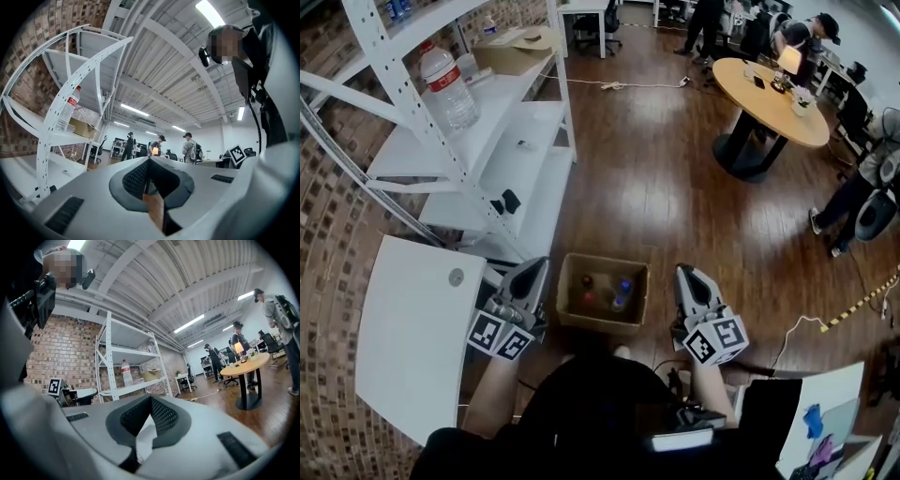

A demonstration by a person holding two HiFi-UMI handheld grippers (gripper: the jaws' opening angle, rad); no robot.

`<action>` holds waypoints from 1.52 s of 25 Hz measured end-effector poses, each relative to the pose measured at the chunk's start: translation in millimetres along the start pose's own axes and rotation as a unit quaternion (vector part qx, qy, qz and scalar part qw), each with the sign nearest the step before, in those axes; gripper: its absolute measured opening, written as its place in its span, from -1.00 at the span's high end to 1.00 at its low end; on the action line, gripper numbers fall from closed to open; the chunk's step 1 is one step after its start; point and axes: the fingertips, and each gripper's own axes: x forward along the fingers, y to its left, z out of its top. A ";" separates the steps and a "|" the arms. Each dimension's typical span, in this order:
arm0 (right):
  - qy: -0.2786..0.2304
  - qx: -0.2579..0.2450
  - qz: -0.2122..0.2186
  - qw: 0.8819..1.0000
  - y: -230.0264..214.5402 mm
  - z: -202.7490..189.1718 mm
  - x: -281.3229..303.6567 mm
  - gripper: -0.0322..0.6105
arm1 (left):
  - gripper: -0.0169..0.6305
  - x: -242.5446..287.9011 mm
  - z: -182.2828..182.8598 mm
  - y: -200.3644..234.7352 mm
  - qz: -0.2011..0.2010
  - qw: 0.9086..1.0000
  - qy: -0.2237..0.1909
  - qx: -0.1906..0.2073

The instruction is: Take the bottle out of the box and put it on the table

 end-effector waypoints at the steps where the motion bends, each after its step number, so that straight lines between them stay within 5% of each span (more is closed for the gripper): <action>1: 0.005 -0.003 0.001 1.000 3.0 -1.9 0.4 0.89 | 0.94 0.9 -0.8 2.5 0.005 1.000 0.003 0.001; 7: 0.026 -0.012 0.004 1.000 16.7 -12.9 13.1 0.89 | 0.94 -6.9 -8.9 35.5 0.070 0.997 0.029 -0.011; 13: 0.044 -0.001 0.011 0.999 24.7 -35.5 25.4 0.89 | 0.94 -21.6 -25.4 49.2 0.092 0.994 0.040 -0.036; 27: 0.144 0.062 -0.007 0.988 24.6 -146.3 39.9 0.89 | 0.94 -61.4 -119.7 82.5 0.108 0.982 0.140 -0.072; 38: 0.215 0.058 0.006 0.975 30.4 -221.4 64.6 0.89 | 0.94 -42.8 -194.3 93.6 0.074 0.973 0.199 -0.091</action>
